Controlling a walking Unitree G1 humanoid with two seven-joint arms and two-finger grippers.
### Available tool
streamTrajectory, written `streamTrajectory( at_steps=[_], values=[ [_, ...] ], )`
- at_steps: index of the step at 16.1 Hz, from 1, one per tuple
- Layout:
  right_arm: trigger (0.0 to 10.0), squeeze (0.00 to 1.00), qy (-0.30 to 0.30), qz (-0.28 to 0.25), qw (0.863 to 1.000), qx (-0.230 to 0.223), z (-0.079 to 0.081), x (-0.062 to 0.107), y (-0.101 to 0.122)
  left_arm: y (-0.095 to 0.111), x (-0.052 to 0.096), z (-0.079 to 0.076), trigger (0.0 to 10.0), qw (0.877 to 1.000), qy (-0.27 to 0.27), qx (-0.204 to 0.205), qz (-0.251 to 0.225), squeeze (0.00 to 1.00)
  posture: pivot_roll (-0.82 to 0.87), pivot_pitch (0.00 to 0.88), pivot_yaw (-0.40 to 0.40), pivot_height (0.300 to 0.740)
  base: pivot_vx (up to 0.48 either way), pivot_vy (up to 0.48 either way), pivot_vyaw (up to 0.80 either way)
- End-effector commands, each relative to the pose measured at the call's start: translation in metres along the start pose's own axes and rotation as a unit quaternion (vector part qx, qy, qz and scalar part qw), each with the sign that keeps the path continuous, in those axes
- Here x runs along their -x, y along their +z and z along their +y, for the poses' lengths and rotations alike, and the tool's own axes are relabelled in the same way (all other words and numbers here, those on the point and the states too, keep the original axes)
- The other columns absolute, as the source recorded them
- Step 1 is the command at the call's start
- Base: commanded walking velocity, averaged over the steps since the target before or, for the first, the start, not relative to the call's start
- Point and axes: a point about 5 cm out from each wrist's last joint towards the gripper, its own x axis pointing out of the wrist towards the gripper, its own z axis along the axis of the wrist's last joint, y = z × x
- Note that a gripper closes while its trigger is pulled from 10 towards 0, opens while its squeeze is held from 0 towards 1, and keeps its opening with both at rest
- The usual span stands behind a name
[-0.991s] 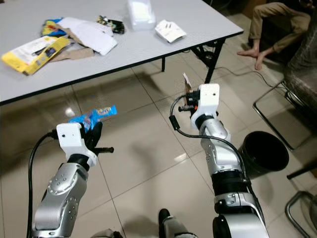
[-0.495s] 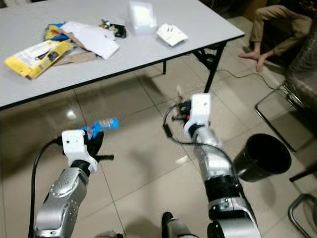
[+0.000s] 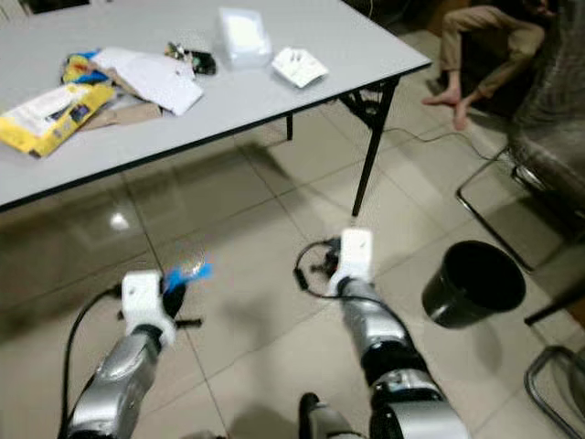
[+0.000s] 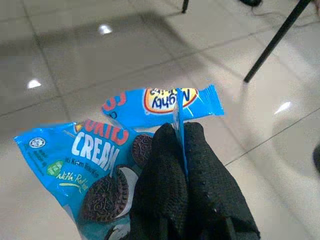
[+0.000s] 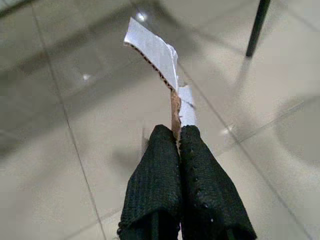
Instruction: Picking trash to rubbish bin
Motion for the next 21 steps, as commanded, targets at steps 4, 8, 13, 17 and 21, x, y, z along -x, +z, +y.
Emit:
streamTrajectory(
  at_steps=[4,8,13,17,21],
  values=[
    [0.0,0.0,-0.041,0.025,0.999,0.012,-0.018,0.001,-0.013,-0.016,-0.005,0.006,10.0,1.0,-0.004,-0.004,0.017,0.0,0.02,0.135,0.0,0.74,0.0,0.0,-0.8],
    [0.0,0.0,-0.054,0.04,0.998,0.009,-0.02,0.002,-0.021,-0.022,-0.01,0.002,10.0,1.0,-0.009,-0.006,0.026,0.0,0.02,0.132,0.002,0.74,0.0,0.0,-0.8],
    [0.0,0.0,-0.078,0.098,0.992,-0.005,-0.021,0.005,-0.043,-0.051,-0.015,-0.02,10.0,0.992,-0.056,-0.003,0.117,0.0,0.0,0.12,0.003,0.74,0.0,0.0,-0.8],
    [0.0,0.0,-0.058,0.163,0.983,0.06,-0.02,0.013,-0.07,-0.06,-0.016,-0.02,10.0,0.985,-0.058,0.009,0.162,0.0,-0.01,0.104,0.001,0.74,0.0,0.0,-0.78],
    [0.0,0.0,-0.068,0.186,0.976,0.092,-0.036,0.021,-0.081,-0.072,-0.007,0.0,10.0,0.982,-0.036,-0.011,0.188,0.0,-0.01,0.098,0.001,0.74,0.0,0.0,-0.78]
  ],
)
